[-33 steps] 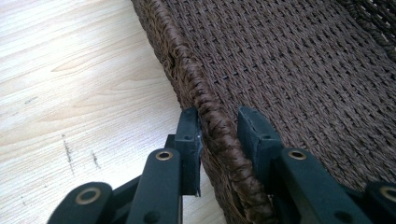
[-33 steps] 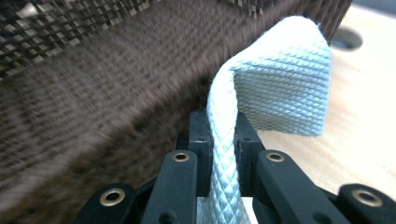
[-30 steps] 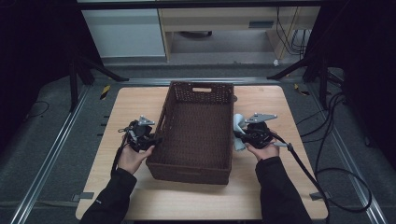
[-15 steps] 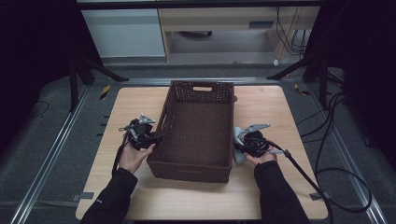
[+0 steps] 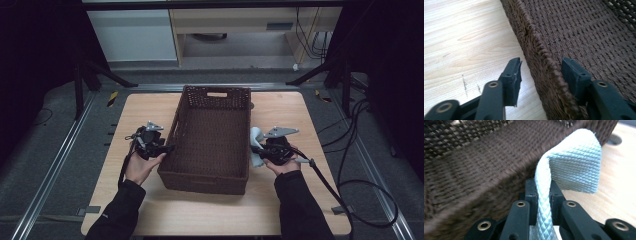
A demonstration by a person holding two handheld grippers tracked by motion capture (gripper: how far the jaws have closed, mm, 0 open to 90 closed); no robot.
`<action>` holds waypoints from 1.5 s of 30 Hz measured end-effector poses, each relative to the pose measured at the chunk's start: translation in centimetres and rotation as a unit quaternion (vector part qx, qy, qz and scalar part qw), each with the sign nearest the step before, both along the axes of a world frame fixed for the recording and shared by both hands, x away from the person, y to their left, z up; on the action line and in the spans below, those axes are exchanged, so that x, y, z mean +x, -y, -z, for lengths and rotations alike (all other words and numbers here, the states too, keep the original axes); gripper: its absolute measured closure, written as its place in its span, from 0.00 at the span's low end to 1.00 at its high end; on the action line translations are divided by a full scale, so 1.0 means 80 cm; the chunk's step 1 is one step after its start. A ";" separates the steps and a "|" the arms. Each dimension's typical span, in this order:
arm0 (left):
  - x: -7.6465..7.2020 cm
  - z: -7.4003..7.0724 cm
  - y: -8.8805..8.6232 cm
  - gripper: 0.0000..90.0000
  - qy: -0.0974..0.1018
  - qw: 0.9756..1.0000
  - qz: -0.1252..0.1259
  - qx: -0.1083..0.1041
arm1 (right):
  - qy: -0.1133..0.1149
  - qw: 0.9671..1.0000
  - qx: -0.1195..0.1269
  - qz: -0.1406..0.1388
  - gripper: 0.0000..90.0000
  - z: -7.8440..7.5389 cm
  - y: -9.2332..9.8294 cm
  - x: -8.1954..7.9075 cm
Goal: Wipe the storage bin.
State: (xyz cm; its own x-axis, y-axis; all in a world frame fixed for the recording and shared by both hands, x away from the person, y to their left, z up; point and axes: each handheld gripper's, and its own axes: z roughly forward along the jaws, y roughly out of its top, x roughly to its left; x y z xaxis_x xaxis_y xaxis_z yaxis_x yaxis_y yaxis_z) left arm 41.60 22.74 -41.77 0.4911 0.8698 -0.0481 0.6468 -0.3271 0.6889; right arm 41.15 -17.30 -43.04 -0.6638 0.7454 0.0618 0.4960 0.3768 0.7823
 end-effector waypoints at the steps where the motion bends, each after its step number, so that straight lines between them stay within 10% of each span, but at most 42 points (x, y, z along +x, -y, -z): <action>1: -0.002 -0.002 0.000 0.54 0.002 1.000 0.006 0.000 | 0.004 1.000 0.000 -0.001 0.92 -0.004 0.000 -0.002; 11: -0.021 0.001 0.002 0.58 -0.008 0.999 0.032 0.032 | -0.014 1.000 -0.006 -0.006 0.92 0.012 -0.003 -0.013; 24: -0.027 0.002 0.007 0.79 0.001 1.000 0.019 0.020 | -0.072 0.997 -0.024 -0.010 0.92 0.057 -0.012 -0.021; 36: -0.016 0.002 0.012 0.81 0.000 1.000 0.014 0.019 | 0.010 1.000 0.006 -0.009 0.92 -0.007 -0.002 -0.034; 45: -0.004 0.003 0.015 0.81 0.002 1.000 0.009 0.012 | -0.023 1.000 -0.016 -0.005 0.92 0.022 -0.002 -0.026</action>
State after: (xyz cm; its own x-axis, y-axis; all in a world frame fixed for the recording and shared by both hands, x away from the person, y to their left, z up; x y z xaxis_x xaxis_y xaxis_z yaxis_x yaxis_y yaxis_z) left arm 41.31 21.52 -42.03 0.5066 0.8618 -0.0258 0.6377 -0.3543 0.6839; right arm 39.06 -17.18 -44.80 -0.6684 0.7405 0.0697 0.5277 0.4060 0.7461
